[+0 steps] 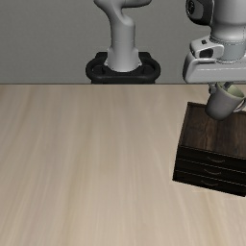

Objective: Pick up the green mug on the table and place it on the wooden cabinet

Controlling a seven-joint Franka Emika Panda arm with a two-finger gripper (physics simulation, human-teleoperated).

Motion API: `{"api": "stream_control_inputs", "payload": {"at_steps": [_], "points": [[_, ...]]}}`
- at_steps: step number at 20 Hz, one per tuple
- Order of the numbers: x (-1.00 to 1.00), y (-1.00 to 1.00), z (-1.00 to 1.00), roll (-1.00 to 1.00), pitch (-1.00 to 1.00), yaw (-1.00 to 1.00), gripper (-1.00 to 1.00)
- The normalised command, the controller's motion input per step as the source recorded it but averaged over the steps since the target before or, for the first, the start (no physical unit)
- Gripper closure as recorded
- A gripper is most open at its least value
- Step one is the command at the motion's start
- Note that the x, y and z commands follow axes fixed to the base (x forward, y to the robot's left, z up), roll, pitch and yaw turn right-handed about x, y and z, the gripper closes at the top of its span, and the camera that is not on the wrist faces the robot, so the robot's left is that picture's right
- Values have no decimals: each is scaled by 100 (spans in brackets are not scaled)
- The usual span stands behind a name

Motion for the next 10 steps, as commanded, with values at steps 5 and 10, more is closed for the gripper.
{"api": "stream_control_inputs", "payload": {"at_steps": [5,10], "points": [[100,0,0,0,0,0,100],[20,0,-80,0,0,0,100]]}}
